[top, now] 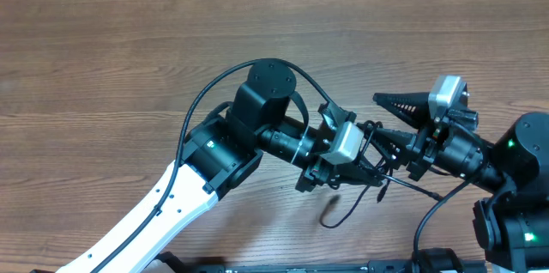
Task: Untangle cables
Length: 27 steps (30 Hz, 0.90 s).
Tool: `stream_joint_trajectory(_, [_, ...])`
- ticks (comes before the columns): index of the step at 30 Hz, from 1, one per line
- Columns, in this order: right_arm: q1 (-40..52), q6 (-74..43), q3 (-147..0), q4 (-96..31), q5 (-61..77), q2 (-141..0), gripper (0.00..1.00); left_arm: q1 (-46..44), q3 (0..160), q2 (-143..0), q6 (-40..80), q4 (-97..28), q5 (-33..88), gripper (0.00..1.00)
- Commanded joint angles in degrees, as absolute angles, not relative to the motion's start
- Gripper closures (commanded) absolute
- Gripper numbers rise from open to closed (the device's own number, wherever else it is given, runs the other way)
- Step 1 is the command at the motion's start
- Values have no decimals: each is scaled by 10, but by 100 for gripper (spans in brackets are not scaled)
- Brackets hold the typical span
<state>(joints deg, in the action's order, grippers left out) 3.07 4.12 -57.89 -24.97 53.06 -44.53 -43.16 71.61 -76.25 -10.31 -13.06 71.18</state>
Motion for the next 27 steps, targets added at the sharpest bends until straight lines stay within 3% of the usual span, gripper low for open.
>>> stream_joint_trajectory(1, [25, 30, -593, -231, 421, -453, 49, -451, 718, -757, -116, -136, 739, 96])
stream_joint_trajectory(6, [25, -27, -593, -201, 316, -453, 49, -451, 718, -757, -116, -162, 739, 96])
stream_joint_trajectory(11, [25, -50, -593, -168, 252, -453, 34, -451, 718, -757, -116, -182, 739, 96])
stream_joint_trajectory(27, [25, -45, -593, -154, 29, -453, 3, -450, 717, -756, -116, -223, 739, 96])
